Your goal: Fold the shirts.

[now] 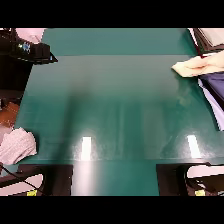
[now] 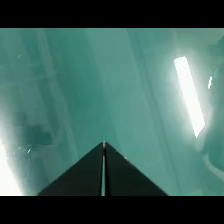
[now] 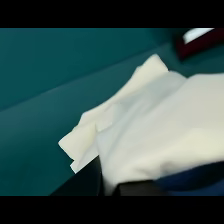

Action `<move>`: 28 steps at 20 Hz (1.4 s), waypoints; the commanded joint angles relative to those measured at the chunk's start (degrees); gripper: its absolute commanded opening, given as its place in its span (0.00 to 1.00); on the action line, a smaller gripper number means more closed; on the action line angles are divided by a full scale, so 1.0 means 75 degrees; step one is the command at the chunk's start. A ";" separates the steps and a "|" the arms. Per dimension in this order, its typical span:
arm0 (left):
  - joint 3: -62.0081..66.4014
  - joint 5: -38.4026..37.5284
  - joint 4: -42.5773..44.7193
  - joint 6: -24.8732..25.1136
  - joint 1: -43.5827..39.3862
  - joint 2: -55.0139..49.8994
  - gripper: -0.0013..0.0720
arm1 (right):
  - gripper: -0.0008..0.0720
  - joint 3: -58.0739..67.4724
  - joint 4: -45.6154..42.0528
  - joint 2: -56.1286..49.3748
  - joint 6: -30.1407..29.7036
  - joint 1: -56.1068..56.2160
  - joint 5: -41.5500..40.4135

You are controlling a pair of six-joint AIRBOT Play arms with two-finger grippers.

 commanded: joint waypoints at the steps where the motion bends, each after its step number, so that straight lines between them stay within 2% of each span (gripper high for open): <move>1: -0.0003 -0.0274 -0.0067 -0.0055 0.0003 -0.0003 0.05 | 0.03 0.0358 0.0003 0.0000 -0.0277 -0.0303 -0.0965; 4: -0.0003 -0.0262 -0.0070 -0.0055 0.0003 -0.0003 0.05 | 0.03 0.1239 -0.0003 0.0000 -0.0799 -0.0306 -0.0804; 10: -0.0003 -0.0297 -0.0090 -0.0052 0.0003 -0.0003 0.05 | 0.03 0.2457 -0.0073 0.0035 -0.0714 -0.0597 0.0050; 13: -0.0003 -0.0329 -0.0093 -0.0050 0.0003 -0.0003 0.05 | 0.03 0.2025 -0.0085 0.0388 -0.0221 -0.1055 0.0262; 19: -0.0003 -0.0326 -0.0093 -0.0047 0.0003 -0.0003 0.05 | 0.03 0.0752 -0.0242 0.1157 0.0017 -0.2200 0.1288; 23: -0.0003 -0.0326 -0.0090 -0.0047 0.0003 -0.0003 0.05 | 0.03 0.0041 -0.1918 0.1253 0.1011 -0.2763 0.2725; 24: -0.0003 -0.0329 -0.0090 -0.0047 0.0003 -0.0003 0.05 | 0.06 -0.0122 -0.2119 0.1253 0.1037 -0.2888 0.3008; 26: -0.0003 -0.0326 -0.0090 -0.0047 0.0003 -0.0003 0.05 | 0.67 -0.0469 -0.2270 0.1253 0.1035 -0.3174 0.3401; 27: -0.0003 -0.0329 -0.0093 -0.0047 0.0003 -0.0003 0.05 | 0.73 -0.0621 -0.2261 0.1253 0.1037 -0.3340 0.3654; 28: -0.0003 -0.0329 -0.0090 -0.0047 0.0003 -0.0003 0.05 | 0.72 -0.0714 -0.2256 0.1253 0.1160 -0.3491 0.3926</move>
